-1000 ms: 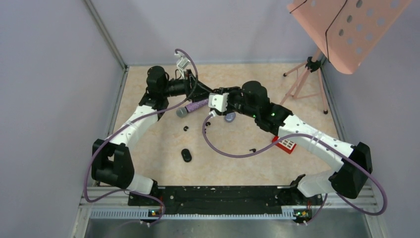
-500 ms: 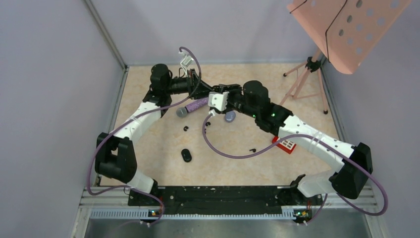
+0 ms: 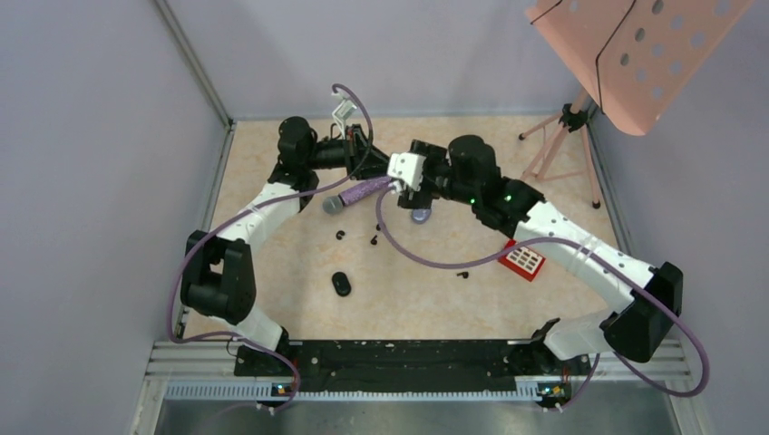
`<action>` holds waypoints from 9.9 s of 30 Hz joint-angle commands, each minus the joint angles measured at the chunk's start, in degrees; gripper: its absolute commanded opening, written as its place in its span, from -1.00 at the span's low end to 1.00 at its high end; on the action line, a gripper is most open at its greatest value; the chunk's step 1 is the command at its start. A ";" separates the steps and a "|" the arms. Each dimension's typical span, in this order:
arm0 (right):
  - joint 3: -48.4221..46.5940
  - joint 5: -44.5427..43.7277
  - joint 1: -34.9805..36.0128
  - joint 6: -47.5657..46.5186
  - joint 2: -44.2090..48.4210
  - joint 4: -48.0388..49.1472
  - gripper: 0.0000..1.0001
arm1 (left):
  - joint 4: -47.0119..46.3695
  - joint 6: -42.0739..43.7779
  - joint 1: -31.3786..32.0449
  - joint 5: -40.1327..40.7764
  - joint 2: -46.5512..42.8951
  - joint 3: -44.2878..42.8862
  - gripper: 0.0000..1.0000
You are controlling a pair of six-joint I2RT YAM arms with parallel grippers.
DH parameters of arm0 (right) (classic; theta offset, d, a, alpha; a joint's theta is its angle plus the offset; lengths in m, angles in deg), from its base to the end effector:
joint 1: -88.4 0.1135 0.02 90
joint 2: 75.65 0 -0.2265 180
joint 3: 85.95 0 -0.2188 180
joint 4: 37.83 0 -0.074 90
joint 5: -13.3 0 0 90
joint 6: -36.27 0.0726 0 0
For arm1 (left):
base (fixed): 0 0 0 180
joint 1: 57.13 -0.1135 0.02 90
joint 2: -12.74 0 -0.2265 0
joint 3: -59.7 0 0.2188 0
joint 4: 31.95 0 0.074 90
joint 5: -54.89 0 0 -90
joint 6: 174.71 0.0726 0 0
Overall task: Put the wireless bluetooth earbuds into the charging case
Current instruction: Pick up the charging case at the center of the board, then open the charging case, then pick up the earbud from the center of the board, then place the earbud in the charging case.
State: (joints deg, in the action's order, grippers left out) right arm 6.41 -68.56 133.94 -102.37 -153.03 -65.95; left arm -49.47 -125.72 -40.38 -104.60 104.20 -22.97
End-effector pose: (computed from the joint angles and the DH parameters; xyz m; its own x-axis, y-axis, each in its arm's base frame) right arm 0.2201 0.2389 0.3288 0.4592 -0.5929 -0.6615 -0.6905 0.2303 -0.6857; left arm 0.3063 -0.1632 0.3216 -0.5383 -0.0781 -0.8391 0.8405 0.0231 -0.5413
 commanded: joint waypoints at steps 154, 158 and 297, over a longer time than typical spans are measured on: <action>14.58 6.92 -17.55 58.17 -9.71 -33.79 -0.38 | 1.17 15.36 -5.72 14.99 -14.80 19.09 -1.00; 15.57 7.38 -18.41 59.30 -12.49 -32.47 -0.37 | 1.42 15.22 -6.01 15.37 -16.22 20.12 -1.00; -20.73 -15.74 6.57 -0.38 -7.90 -18.16 -1.00 | -20.84 4.82 3.16 12.81 -1.82 9.19 -1.00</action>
State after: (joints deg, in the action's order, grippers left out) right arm -14.09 -87.10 139.66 -103.64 -162.93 -82.94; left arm -67.02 -121.61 -37.41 -92.36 103.02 -11.63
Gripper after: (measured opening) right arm 0.047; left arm 0.329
